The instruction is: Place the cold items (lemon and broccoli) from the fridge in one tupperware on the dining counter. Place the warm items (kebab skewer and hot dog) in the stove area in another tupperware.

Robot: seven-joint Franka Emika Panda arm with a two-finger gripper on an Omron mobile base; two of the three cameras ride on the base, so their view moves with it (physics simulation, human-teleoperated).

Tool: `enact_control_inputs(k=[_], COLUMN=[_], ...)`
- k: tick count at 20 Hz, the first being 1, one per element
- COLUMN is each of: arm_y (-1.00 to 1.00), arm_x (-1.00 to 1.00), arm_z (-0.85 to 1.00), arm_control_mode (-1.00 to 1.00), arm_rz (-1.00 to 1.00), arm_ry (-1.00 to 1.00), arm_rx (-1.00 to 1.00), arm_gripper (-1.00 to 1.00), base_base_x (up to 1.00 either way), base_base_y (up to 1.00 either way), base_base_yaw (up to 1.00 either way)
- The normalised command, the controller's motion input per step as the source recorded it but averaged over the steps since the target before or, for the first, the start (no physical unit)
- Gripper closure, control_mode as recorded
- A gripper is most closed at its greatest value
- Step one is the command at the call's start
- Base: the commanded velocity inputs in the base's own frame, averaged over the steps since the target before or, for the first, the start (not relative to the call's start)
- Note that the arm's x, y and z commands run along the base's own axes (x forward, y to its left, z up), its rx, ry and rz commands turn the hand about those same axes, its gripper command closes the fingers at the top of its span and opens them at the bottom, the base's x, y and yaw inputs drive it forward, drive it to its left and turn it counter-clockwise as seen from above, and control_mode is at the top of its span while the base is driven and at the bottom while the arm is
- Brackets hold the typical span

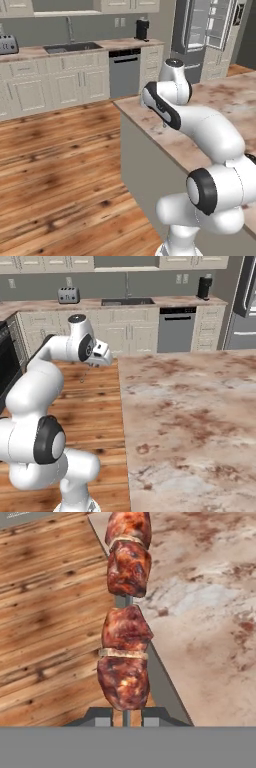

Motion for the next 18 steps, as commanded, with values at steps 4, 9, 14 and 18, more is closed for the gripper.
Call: enact_control_inputs(k=[4,9,14,18], arm_y=[0.0,0.0,0.0,0.0], arm_x=[0.0,0.0,0.0,0.0], arm_z=[0.0,0.0,0.0,0.0], arm_control_mode=[1.0,1.0,1.0,1.0], arm_rz=[0.0,0.0,0.0,0.0], arm_ry=[0.0,0.0,0.0,0.0], arm_rx=[0.0,0.0,0.0,0.0], arm_gripper=[1.0,1.0,1.0,1.0], base_base_x=[-1.0,-1.0,-1.0,-1.0], base_base_y=[-0.78,-0.09,0.0,-0.17], base_base_yaw=[-0.08,0.07,0.0,-0.06])
